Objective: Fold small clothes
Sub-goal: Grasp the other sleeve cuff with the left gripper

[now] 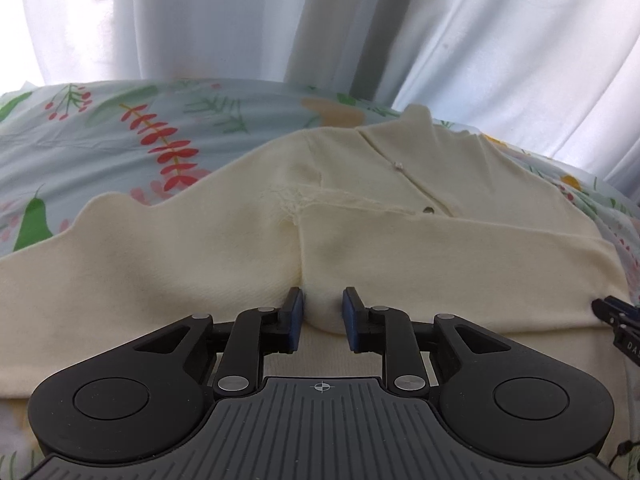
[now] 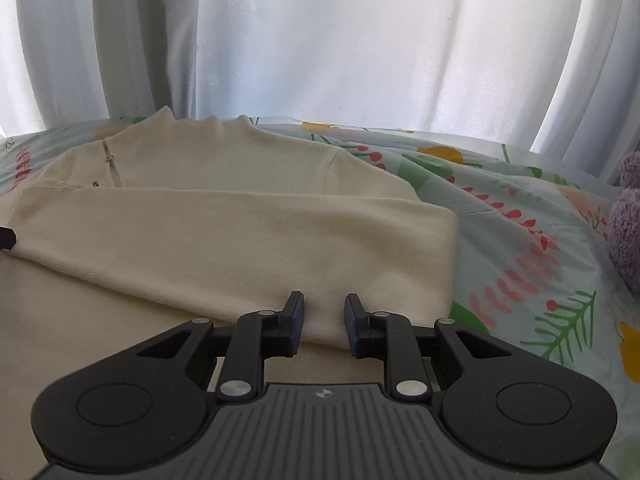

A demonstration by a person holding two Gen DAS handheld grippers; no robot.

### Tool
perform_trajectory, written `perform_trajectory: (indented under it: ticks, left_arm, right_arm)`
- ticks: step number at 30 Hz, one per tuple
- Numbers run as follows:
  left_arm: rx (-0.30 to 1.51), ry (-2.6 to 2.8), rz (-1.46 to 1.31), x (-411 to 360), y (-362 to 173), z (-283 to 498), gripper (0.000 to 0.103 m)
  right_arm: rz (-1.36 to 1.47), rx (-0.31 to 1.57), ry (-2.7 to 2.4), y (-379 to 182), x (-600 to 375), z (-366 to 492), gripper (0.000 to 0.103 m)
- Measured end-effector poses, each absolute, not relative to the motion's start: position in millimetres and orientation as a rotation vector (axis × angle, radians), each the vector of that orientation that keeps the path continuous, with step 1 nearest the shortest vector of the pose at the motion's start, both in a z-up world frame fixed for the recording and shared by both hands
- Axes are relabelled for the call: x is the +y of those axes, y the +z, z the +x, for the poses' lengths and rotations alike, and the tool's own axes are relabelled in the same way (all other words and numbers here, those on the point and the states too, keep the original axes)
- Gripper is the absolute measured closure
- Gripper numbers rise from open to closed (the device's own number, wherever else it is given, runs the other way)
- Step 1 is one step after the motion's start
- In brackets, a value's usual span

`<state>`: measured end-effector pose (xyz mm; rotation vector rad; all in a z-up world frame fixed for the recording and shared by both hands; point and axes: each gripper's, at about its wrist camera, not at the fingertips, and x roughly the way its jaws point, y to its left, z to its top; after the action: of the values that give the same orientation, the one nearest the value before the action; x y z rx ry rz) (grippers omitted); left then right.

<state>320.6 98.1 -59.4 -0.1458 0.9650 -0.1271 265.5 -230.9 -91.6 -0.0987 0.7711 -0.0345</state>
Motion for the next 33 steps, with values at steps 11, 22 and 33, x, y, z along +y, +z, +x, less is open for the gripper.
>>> perform_trajectory:
  ticks: [11, 22, 33]
  left_arm:
    - [0.952, -0.040, -0.167, 122, -39, 285, 0.056]
    - [0.946, -0.013, -0.432, 180, -34, 232, 0.030]
    - [0.735, 0.306, -0.995, 339, -66, 168, 0.036]
  right_arm:
    - [-0.114, 0.795, 0.012, -72, -219, 227, 0.081]
    - [0.134, 0.852, 0.146, -48, -202, 149, 0.055]
    - [0.227, 0.877, 0.152, -59, -197, 136, 0.049]
